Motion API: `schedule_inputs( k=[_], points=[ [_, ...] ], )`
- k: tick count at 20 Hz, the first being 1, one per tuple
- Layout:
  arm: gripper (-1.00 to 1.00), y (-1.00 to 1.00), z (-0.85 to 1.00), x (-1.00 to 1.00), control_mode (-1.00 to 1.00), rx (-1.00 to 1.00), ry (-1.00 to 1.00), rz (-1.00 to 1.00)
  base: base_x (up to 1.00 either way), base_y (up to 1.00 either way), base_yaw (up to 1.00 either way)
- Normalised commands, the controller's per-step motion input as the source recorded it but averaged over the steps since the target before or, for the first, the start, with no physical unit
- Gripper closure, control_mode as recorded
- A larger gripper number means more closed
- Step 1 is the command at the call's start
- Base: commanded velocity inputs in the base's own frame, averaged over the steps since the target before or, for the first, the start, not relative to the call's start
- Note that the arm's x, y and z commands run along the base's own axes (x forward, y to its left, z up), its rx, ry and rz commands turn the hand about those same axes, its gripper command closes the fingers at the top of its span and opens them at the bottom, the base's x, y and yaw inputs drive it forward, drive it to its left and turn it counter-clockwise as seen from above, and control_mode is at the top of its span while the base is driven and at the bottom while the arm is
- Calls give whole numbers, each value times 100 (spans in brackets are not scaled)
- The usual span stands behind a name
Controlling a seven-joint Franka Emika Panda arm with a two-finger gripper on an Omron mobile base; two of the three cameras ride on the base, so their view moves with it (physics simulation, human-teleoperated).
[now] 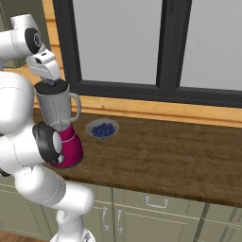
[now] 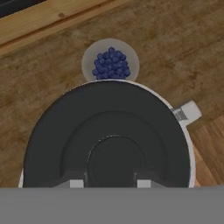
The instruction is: Close the lid blender by securely placing the lid on top.
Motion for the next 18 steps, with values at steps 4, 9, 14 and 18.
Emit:
schedule_inputs(
  k=[4,9,14,18],
  points=[
    [-100,0,0,0,-100,0,0,0,0,0,0],
    [-100,0,1,0,-100,0,-2,0,0,0,0],
    [-100,0,7,-7,-100,3,-7,0,0,0,0],
    [-100,-60,5,-86,-100,16,-26,0,0,0,0]
  ],
)
